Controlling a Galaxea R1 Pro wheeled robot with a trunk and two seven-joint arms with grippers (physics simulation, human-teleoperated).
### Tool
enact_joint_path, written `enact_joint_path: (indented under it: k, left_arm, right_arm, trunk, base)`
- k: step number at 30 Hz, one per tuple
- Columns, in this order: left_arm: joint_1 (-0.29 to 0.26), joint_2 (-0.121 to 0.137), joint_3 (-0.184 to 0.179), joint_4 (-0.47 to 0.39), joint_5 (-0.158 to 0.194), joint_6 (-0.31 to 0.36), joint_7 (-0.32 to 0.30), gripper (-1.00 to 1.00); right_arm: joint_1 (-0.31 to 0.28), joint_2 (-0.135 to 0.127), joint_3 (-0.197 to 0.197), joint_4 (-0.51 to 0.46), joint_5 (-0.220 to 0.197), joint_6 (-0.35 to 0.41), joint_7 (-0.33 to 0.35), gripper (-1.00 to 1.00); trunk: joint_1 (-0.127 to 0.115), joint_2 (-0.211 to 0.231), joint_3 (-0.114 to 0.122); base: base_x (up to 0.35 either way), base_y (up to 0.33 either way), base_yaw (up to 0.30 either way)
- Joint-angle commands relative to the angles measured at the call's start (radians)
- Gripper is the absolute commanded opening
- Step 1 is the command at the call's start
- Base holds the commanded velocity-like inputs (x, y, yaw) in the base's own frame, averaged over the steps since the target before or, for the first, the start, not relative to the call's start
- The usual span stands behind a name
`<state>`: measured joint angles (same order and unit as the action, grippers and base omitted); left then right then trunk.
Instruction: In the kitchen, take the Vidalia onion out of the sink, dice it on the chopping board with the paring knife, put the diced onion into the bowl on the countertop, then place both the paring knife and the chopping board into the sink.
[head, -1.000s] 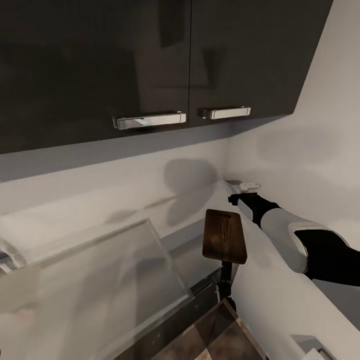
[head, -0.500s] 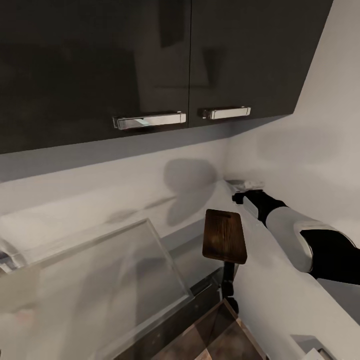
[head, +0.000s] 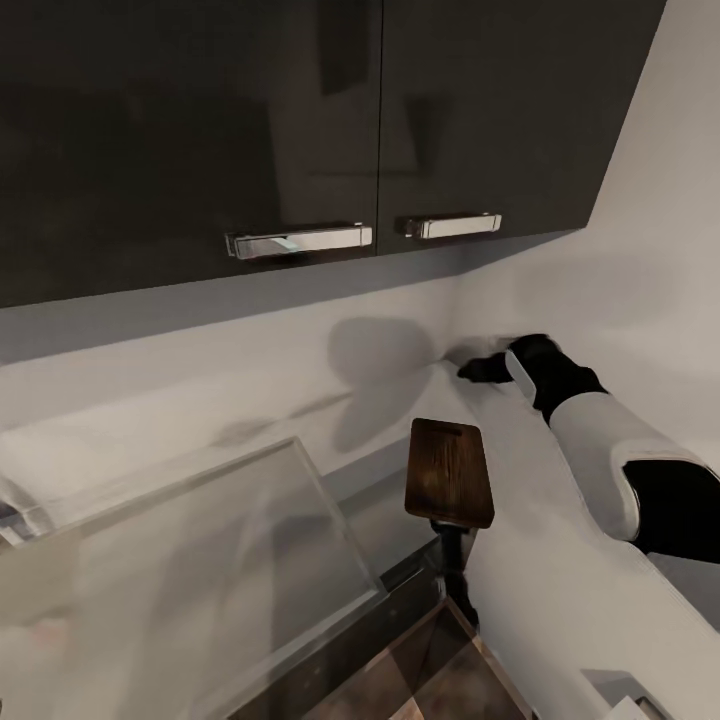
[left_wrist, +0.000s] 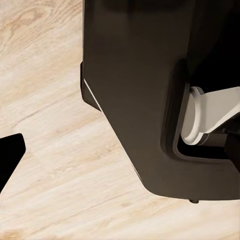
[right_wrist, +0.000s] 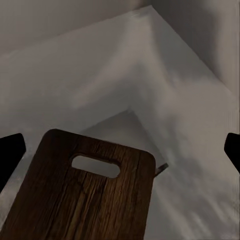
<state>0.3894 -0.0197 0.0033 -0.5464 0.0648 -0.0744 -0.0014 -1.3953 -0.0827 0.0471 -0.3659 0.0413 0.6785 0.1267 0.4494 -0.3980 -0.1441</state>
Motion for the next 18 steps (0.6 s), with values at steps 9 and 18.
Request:
enact_joint_path:
  k: [9,18]
  left_arm:
    - [0.000,0.000,0.001,0.030,0.006,-0.001,0.000,1.00]
    - [0.000,0.000,0.001,0.034,0.007,-0.001,0.002,1.00]
  right_arm:
    - [0.000,-0.079,0.004,0.001,0.005,-0.002,0.125,1.00]
    - [0.002,-0.098,0.000,0.038,0.004,-0.069,0.126,1.00]
  trunk:
    - [0.001,-0.002,-0.002]
    - [0.001,-0.002,-0.007]
  base:
    - [0.000,0.000,0.000]
    - [0.000,0.000,0.000]
